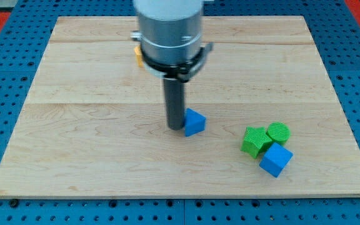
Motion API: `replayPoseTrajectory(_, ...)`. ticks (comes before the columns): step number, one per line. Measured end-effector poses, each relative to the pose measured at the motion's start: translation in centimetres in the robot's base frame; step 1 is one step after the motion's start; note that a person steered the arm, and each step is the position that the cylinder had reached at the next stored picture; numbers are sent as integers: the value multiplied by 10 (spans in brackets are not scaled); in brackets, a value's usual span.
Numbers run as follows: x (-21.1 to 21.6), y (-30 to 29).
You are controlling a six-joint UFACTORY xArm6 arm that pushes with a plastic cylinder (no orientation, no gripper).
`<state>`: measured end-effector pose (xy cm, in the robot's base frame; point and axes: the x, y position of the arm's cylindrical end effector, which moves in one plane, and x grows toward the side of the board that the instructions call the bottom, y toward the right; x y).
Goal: Move the blue triangle right side
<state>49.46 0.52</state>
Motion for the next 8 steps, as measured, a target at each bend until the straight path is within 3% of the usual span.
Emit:
replayPoseTrajectory(2,-10,52)
replayPoseTrajectory(3,-57,38)
replayPoseTrajectory(5,-67,-120)
replayPoseTrajectory(8,-175,-131)
